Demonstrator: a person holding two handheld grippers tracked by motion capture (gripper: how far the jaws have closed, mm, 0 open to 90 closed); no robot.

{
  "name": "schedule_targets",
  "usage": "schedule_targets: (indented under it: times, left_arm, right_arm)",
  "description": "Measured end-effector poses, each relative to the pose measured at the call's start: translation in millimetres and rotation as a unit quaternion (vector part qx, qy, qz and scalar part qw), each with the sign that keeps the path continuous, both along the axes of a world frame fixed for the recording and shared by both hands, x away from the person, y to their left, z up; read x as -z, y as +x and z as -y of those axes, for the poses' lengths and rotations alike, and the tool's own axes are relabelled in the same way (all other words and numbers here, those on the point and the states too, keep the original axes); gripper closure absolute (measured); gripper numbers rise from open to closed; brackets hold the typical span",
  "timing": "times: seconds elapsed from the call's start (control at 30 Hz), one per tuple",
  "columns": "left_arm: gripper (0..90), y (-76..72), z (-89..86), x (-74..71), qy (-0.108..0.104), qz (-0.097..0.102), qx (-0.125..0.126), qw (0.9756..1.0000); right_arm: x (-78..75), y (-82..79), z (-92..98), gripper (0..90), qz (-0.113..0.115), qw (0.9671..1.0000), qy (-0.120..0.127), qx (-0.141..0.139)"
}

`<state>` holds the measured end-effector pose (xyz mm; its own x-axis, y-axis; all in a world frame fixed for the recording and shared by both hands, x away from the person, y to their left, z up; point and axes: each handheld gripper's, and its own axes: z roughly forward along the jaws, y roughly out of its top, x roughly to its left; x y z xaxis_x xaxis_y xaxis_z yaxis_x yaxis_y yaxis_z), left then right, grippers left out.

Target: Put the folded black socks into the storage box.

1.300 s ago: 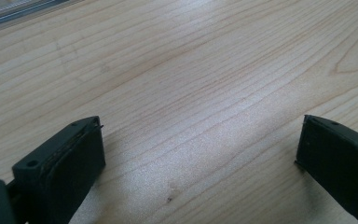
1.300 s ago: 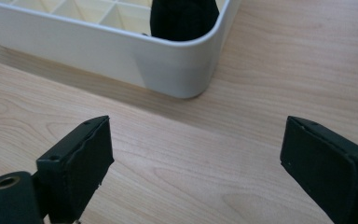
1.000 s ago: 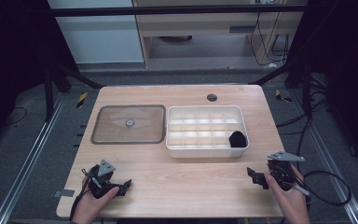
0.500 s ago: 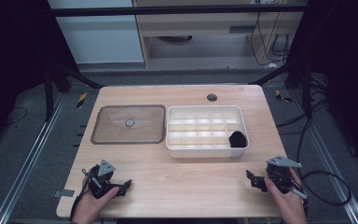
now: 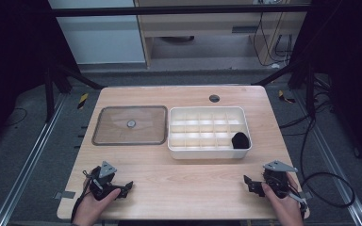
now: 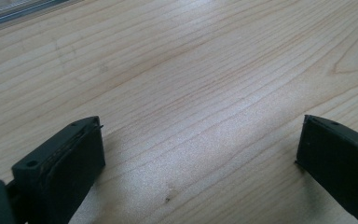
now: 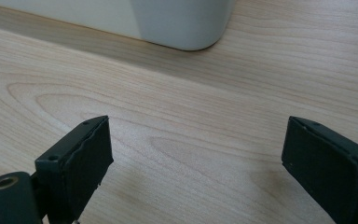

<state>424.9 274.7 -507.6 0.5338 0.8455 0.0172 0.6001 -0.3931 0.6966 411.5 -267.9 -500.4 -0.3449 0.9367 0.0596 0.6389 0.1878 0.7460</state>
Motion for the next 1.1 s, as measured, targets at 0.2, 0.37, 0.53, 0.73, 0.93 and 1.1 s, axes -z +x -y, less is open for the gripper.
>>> schedule_targets:
  times: [0.2,0.37,0.53,0.73,0.93,1.1]
  left_arm:
    - [0.0,-0.1,0.2,0.1,-0.001,0.000,0.000,1.0000]
    - [0.0,-0.1,0.4,0.3,-0.001,0.001,-0.001,1.0000]
    - [0.0,-0.2,0.4,0.4,-0.002,0.002,-0.001,1.0000]
    - [0.0,-0.1,0.1,0.2,0.000,0.001,0.001,1.0000]
    - [0.0,-0.1,0.1,0.2,0.000,0.001,0.001,1.0000]
    - [0.0,0.2,0.1,0.3,0.001,0.002,0.003,1.0000]
  right_arm:
    - [4.2,2.0,-3.8,8.6,-0.002,1.0000,0.003,0.002]
    - [6.9,4.7,-6.9,8.3,-0.004,1.0000,0.007,0.005]
    - [9.6,8.9,-10.3,8.0,-0.005,1.0000,0.006,0.005]
    - [10.6,13.9,-13.9,7.3,-0.003,1.0000,0.000,0.008]
    - [12.2,17.5,-18.1,6.1,0.002,0.9999,-0.010,0.013]
    - [12.5,20.5,-23.4,3.9,-0.001,0.9997,-0.022,0.014]
